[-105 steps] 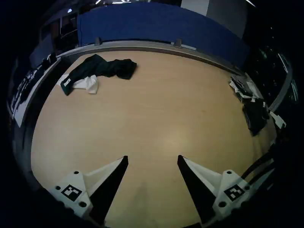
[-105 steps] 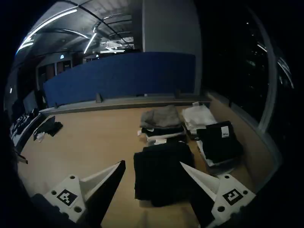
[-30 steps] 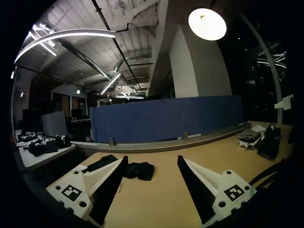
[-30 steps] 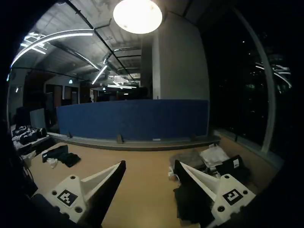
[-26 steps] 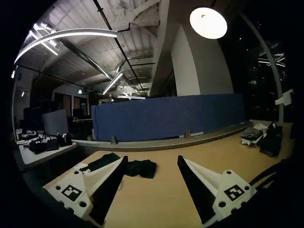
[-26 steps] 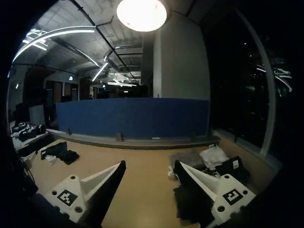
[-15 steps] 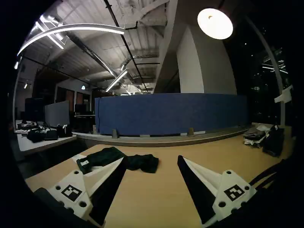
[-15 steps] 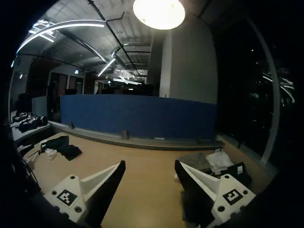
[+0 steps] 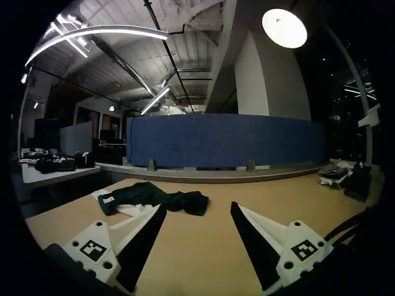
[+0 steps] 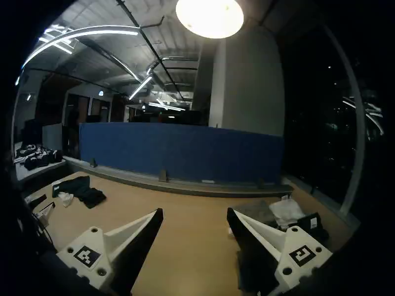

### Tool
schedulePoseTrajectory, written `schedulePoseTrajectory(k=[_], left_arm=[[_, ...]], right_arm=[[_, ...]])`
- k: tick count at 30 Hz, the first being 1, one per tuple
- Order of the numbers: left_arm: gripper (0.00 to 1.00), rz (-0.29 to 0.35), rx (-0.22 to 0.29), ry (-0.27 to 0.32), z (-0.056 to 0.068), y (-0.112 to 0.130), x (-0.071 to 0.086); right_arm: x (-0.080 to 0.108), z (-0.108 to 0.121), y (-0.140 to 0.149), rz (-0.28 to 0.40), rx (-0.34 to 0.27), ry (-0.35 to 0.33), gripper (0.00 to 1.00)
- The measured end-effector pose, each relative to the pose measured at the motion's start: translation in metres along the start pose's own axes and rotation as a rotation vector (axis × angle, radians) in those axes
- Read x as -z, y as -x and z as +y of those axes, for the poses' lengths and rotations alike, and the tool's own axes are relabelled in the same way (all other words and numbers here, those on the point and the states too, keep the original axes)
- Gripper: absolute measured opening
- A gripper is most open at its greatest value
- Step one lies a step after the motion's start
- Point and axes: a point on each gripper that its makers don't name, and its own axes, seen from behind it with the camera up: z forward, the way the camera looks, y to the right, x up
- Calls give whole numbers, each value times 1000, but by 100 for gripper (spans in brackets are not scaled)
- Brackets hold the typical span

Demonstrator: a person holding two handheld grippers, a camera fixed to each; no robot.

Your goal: Fold towel

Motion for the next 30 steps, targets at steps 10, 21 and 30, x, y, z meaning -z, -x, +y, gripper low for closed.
schedulePoseTrajectory(k=[10, 21, 30], left_arm=[[97, -4, -6, 2, 0, 3, -3], [96, -3, -9, 1, 1, 5, -2], [97, -3, -9, 1, 1, 5, -2]], right_arm=[[-4, 2, 6, 1, -15, -5, 100], [3, 32, 0, 77, -51, 31, 100], [5, 64, 22, 103, -130, 53, 100]])
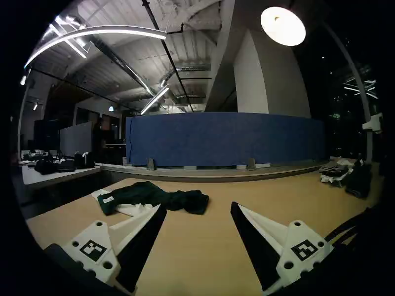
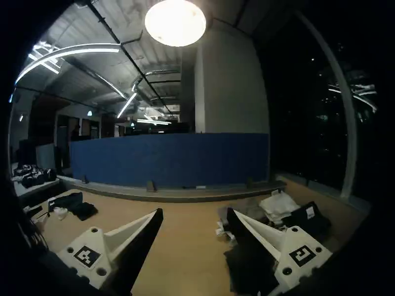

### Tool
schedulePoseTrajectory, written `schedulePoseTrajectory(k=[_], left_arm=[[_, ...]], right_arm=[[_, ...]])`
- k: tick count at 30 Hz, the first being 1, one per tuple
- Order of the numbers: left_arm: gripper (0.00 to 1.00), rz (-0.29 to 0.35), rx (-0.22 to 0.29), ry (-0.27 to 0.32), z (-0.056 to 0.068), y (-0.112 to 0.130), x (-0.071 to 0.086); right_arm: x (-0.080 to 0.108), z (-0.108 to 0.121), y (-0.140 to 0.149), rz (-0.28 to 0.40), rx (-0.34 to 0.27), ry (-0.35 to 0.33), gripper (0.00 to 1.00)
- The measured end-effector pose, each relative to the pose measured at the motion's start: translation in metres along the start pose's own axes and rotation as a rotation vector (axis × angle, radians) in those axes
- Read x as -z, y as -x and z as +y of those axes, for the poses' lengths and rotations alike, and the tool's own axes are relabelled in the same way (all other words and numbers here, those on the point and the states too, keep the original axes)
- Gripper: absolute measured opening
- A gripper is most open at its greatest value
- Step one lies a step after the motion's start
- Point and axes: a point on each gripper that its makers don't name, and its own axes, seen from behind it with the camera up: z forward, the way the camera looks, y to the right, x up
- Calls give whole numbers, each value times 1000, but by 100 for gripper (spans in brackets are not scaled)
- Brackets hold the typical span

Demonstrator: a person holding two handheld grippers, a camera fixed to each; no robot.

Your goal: Fold towel

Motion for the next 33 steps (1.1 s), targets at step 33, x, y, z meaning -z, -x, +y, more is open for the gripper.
schedulePoseTrajectory(k=[33], left_arm=[[97, 0, 0, 0, 0, 0, -1]], right_arm=[[-10, 24, 105, 41, -48, -13, 100]])
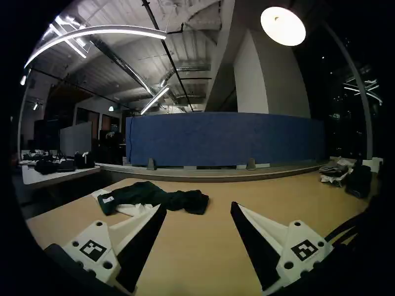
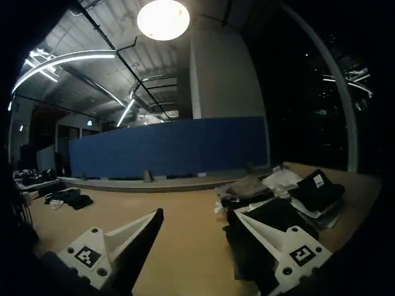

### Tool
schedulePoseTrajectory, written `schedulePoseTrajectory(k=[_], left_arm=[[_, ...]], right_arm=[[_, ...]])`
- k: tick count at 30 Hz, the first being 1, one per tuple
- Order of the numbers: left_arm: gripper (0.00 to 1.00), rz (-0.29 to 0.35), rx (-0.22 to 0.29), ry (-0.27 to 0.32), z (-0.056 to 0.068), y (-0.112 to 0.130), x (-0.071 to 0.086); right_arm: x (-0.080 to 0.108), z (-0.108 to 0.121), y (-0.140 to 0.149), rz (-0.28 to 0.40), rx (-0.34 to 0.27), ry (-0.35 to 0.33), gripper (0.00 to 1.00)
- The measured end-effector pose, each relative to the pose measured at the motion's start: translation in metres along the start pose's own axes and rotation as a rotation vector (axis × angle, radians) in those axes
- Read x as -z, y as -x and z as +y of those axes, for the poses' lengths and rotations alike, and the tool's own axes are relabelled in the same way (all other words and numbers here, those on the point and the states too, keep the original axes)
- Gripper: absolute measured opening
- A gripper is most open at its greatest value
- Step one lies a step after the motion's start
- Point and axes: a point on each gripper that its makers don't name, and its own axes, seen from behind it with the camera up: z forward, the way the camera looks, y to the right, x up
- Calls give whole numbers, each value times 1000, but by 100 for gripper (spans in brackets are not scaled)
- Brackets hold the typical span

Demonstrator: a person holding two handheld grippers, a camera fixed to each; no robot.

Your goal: Fold towel

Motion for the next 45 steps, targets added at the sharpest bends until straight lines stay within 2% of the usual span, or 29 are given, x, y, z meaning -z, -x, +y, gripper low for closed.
schedulePoseTrajectory(k=[11, 23, 45], left_arm=[[97, 0, 0, 0, 0, 0, 0], [97, 0, 0, 0, 1, 0, 0], [97, 0, 0, 0, -1, -1, 0]], right_arm=[[2, 1, 7, 16, 34, 6, 100], [-1, -9, 11, 8, 86, 0, 100], [-1, -12, 11, 6, 86, -7, 100]])
